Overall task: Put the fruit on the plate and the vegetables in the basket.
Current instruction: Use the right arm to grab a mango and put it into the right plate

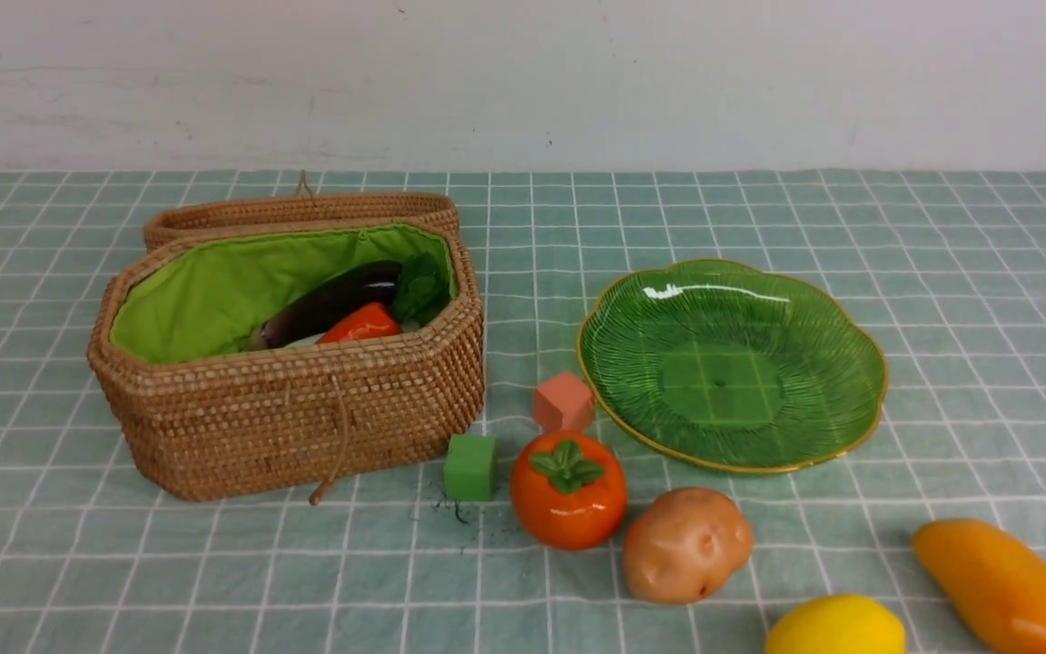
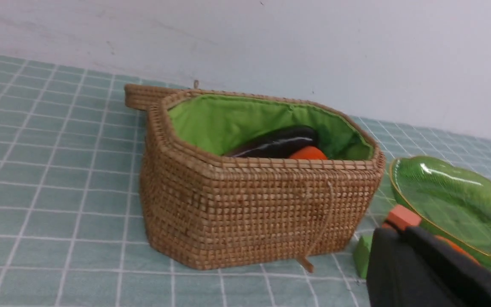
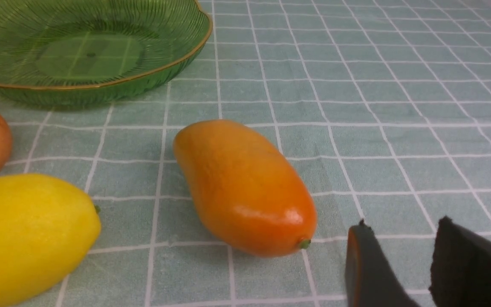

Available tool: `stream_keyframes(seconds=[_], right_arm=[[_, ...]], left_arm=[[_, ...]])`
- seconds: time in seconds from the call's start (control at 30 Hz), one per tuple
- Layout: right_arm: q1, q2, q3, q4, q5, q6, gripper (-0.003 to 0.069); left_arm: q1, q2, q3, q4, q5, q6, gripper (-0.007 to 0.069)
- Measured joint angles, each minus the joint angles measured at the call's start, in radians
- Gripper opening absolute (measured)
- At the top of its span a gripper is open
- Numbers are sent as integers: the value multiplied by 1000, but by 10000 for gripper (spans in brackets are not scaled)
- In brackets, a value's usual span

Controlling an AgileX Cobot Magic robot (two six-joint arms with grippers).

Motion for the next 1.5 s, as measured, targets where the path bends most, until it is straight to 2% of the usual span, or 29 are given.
stream_keyframes(seconds=[0.13, 0.2, 0.27, 0.33, 0.43, 0.53, 0.67, 1.5], right_arm=[[0, 0, 0, 0, 0, 0, 242], [0, 0, 0, 0, 0, 0, 242], [0, 0, 0, 0, 0, 0, 242], [0, 0, 0, 0, 0, 0, 242], [0, 0, 0, 0, 0, 0, 242], [0, 0, 0, 0, 0, 0, 242], [0, 0, 0, 0, 0, 0, 242], [0, 0, 0, -3, -11, 0, 242]], left_arm=[[0, -31, 152, 30, -43, -6, -13], [1, -31, 180, 32, 2, -7, -13], [1, -31, 189, 37, 108, -8, -13], [2, -31, 191, 37, 128, -7, -13], [40, -31, 192, 40, 134, -6, -13], [141, -31, 192, 40, 134, -6, -13], [193, -31, 192, 40, 134, -6, -13], [201, -31, 192, 40, 134, -6, -2]])
